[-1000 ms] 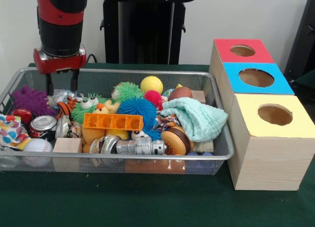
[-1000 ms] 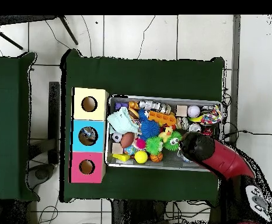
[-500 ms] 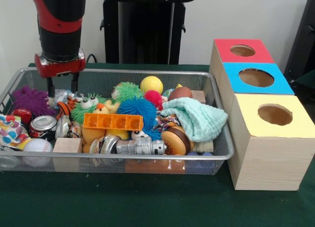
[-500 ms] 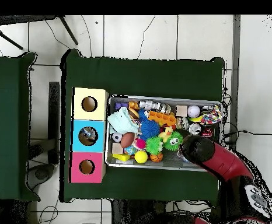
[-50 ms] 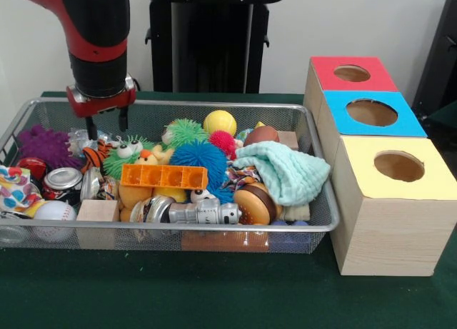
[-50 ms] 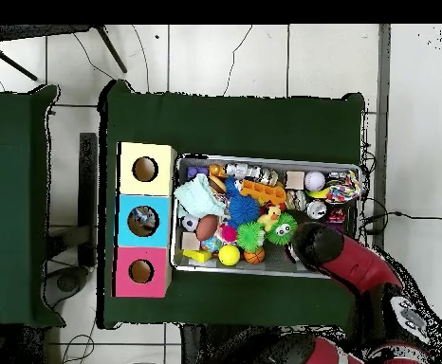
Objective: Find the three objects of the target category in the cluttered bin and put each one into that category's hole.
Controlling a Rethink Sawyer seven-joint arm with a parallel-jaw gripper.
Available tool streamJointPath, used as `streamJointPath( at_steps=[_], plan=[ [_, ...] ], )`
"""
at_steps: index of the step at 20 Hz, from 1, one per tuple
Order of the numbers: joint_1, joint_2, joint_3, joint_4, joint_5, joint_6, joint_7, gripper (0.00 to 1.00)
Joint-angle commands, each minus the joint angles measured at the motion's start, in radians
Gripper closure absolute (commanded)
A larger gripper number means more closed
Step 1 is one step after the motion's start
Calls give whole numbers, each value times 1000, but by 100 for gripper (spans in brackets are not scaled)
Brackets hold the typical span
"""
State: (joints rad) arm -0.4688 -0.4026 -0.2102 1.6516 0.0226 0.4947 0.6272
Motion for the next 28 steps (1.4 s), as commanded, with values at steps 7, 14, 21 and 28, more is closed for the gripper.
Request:
streamJointPath(
  at_steps=[7,14,21,28],
  plan=[
    [-1,110,25,-60,-102,19,145,0],
    [-110,25,214,-16,-188,-25,-32,0],
    [-117,7,227,-32,-264,10,-11,0],
    [-109,-1,209,-47,-295,44,38,0]
  ],
)
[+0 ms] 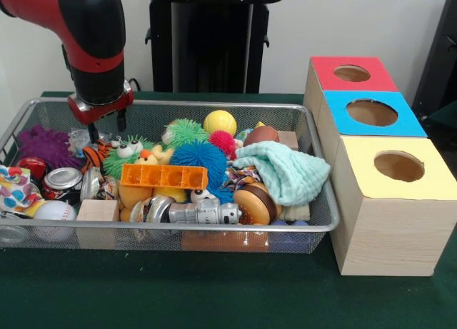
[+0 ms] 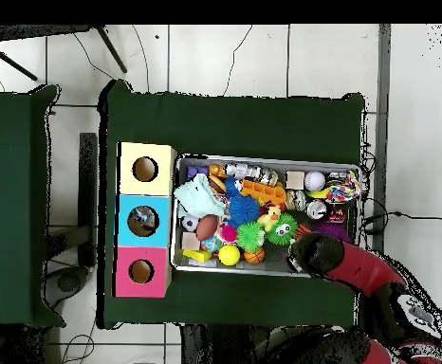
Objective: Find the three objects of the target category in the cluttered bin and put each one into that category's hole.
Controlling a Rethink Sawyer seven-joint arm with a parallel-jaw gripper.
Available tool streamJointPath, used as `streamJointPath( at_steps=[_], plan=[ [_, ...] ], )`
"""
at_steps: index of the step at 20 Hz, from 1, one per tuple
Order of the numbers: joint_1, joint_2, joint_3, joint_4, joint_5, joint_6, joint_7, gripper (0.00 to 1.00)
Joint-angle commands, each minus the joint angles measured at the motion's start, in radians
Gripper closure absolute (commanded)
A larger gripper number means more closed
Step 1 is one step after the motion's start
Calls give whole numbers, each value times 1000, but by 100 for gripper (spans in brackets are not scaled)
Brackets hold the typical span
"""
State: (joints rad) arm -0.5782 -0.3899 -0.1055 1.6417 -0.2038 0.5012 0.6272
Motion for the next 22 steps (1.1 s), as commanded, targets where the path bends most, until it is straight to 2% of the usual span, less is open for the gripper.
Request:
streamJointPath(
  at_steps=[1,5,10,22],
  plan=[
    [0,-13,104,-38,-71,36,41,0],
    [2,-17,92,-43,-85,32,56,0],
    [22,-11,55,-88,-137,22,53,0],
    [6,35,55,-108,-168,-37,113,0]
  ],
)
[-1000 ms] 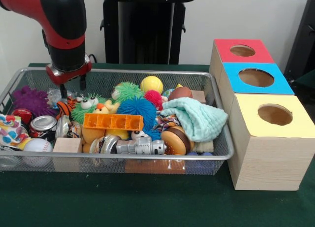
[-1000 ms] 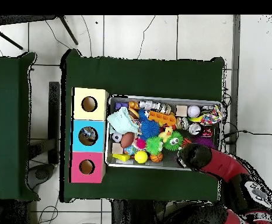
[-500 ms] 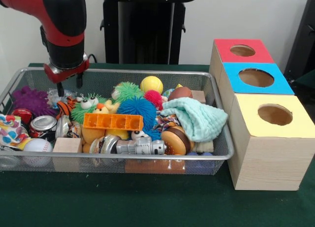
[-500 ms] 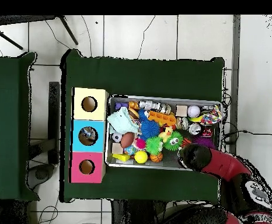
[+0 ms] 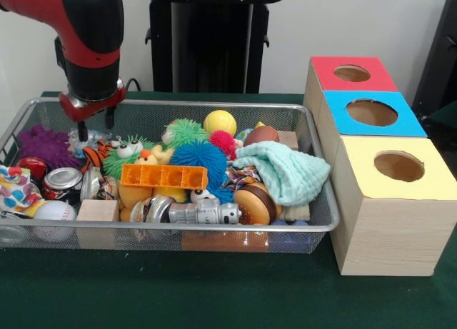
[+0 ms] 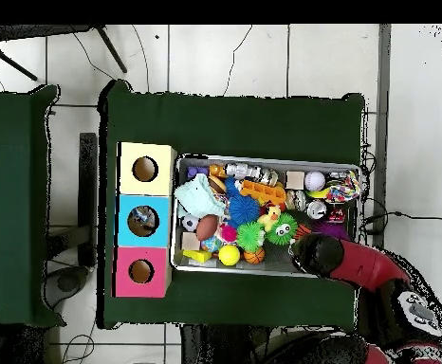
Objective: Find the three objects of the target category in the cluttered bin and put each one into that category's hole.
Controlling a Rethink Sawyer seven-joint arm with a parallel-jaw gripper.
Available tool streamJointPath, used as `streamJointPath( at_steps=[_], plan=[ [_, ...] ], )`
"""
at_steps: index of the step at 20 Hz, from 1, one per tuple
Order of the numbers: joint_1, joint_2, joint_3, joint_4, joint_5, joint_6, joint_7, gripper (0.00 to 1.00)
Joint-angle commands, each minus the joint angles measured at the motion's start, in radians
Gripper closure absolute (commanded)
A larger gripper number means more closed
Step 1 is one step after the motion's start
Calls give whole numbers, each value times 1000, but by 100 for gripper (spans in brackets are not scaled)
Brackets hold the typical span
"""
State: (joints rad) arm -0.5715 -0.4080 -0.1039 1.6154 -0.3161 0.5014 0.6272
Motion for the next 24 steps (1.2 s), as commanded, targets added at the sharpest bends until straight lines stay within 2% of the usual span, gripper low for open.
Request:
streamJointPath(
  at_steps=[1,15,24],
  plan=[
    [-2,57,53,-83,-57,-40,118,0],
    [-34,132,53,-104,-80,-131,145,0],
    [-109,189,129,-114,-105,-224,98,0]
  ],
)
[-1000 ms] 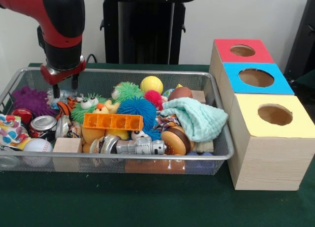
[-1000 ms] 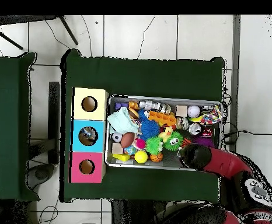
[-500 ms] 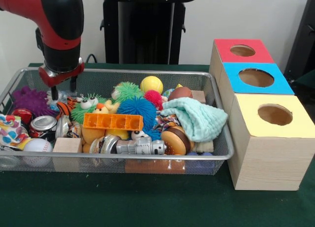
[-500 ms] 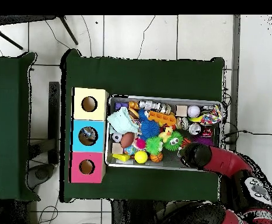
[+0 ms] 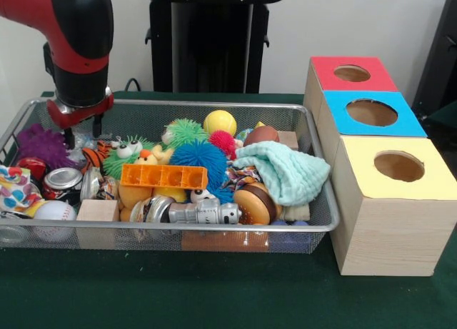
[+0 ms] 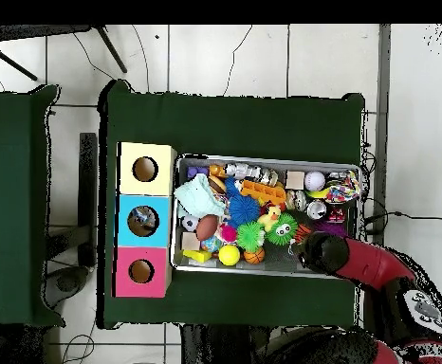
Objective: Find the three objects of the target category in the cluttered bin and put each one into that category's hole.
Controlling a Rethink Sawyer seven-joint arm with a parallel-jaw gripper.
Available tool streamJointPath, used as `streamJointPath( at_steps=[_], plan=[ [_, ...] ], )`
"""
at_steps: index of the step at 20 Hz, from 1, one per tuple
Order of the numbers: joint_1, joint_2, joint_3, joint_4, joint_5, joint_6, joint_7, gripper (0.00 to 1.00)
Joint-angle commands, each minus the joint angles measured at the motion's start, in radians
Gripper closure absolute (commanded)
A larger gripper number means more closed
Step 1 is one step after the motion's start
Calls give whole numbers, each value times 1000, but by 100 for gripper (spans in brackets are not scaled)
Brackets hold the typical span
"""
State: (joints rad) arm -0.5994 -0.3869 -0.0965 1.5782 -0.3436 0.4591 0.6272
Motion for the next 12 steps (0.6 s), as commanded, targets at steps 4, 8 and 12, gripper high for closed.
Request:
streamJointPath(
  at_steps=[4,8,12],
  plan=[
    [-102,184,146,-84,-99,-185,71,100],
    [-132,189,179,-77,-104,-210,60,100],
    [-109,187,152,-90,-116,-196,92,100]
  ],
)
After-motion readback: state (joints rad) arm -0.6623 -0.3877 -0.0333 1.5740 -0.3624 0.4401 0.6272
